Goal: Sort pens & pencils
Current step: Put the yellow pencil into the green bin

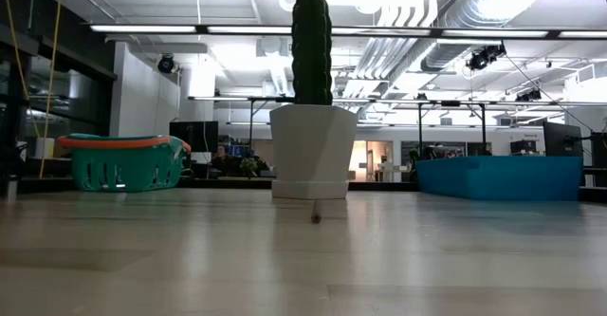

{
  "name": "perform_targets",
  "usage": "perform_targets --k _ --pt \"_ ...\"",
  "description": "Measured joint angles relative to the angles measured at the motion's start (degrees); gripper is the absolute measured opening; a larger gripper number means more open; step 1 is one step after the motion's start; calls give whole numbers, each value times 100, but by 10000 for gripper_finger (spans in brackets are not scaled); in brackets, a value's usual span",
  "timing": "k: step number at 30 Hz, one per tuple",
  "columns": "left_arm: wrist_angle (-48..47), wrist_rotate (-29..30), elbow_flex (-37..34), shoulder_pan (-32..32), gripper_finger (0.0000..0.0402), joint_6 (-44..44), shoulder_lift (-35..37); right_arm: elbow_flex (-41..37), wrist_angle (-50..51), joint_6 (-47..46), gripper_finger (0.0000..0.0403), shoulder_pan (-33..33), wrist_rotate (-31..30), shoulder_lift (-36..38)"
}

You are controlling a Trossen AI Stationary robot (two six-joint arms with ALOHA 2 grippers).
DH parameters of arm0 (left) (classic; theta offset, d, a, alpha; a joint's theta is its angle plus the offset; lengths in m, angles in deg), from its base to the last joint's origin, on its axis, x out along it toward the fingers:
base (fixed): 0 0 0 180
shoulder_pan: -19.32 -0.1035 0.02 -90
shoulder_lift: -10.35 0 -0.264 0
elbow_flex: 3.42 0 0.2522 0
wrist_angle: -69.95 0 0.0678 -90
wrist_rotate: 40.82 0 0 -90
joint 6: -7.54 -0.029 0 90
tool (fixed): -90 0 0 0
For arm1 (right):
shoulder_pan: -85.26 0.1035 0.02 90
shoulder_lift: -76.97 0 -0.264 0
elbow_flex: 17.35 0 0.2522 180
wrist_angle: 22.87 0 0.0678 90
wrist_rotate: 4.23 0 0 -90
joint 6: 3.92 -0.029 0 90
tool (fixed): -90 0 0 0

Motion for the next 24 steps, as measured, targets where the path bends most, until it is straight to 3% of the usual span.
perform_targets --k 6,14,24 --pt "-1000 355 0 -61 24 519 33 0 188 -83 124 1 0 0" --pt "-1929 334 0 -880 9 963 98 -2 432 -100 124 5 -1 -11" --pt "-2501 -272 -2 -2308 16 710 160 -4 647 -127 124 234 -95 -103"
